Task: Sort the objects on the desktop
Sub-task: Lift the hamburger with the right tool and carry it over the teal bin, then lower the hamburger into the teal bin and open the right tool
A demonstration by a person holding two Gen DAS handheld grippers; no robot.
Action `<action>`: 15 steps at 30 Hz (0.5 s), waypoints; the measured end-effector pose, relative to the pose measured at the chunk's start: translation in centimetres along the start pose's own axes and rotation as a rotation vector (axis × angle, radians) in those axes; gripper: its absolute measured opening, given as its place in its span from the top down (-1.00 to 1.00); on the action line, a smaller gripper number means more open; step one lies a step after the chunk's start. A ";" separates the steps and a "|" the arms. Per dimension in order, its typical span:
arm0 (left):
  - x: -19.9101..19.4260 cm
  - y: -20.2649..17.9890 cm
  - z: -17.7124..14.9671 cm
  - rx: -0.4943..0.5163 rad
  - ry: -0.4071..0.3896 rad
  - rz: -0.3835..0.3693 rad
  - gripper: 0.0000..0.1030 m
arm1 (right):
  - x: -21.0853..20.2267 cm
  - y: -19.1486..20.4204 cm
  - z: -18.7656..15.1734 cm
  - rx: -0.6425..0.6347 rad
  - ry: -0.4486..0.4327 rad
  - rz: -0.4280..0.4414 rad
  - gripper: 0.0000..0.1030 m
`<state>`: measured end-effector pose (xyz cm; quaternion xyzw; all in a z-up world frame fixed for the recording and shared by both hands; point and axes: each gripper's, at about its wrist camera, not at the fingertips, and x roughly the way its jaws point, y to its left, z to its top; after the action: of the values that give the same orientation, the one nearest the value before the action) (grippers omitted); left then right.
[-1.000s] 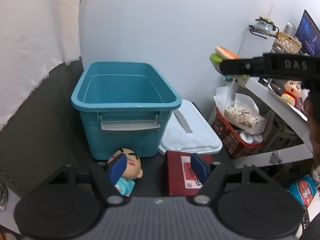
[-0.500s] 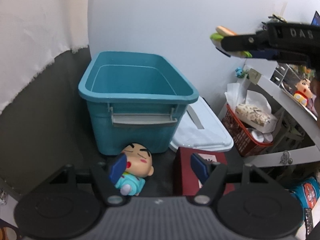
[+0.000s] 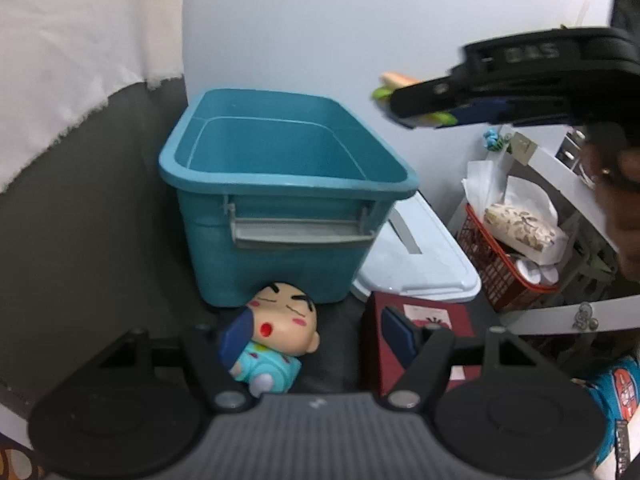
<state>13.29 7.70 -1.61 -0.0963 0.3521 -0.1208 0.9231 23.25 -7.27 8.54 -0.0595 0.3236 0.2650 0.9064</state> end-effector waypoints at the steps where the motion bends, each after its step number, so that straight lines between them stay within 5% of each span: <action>1: 0.0 0.0 0.0 0.003 0.001 0.000 -0.42 | 0.5 0.1 0.0 -0.002 0.007 0.001 0.10; 15: 1.1 1.5 0.3 -0.042 0.013 0.019 -0.42 | 5.8 0.6 0.7 0.045 0.124 0.077 0.10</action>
<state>14.49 8.88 -2.48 -0.1117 0.3615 -0.1053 0.9197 27.05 -3.99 5.51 -0.0429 0.3873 0.2880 0.8748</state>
